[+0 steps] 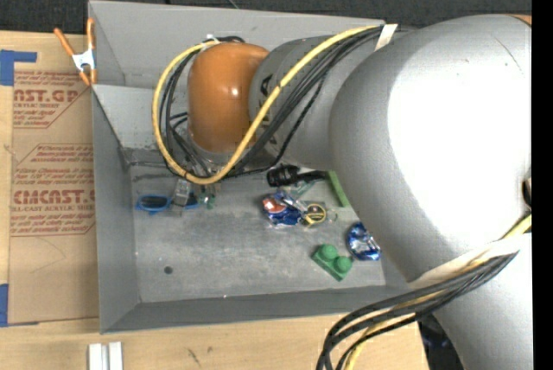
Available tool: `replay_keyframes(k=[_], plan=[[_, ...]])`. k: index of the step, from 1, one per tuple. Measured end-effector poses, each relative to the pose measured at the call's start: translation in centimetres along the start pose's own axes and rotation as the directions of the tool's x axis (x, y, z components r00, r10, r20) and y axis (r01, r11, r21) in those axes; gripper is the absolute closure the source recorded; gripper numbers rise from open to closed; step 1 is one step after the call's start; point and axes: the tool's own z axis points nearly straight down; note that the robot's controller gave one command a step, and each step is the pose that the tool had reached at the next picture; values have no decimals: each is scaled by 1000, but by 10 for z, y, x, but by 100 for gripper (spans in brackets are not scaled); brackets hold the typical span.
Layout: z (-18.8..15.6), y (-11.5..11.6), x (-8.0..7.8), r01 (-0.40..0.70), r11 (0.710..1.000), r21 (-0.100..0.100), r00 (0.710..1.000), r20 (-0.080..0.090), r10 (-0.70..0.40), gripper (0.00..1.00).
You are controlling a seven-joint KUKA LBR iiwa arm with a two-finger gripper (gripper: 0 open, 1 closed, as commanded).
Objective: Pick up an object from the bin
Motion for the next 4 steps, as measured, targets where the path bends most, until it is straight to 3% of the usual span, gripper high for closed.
replay_keyframes(k=[1, 2, 3, 4], plan=[[-12, -3, 43, 98, 995, 2, 995, -1, -98, 100], [-11, -3, 42, 96, 995, 1, 995, -1, -96, 0], [20, 8, 10, 75, 997, 1, 997, 1, -75, 0], [18, 8, 10, 75, 997, -1, 997, 1, -75, 100]])
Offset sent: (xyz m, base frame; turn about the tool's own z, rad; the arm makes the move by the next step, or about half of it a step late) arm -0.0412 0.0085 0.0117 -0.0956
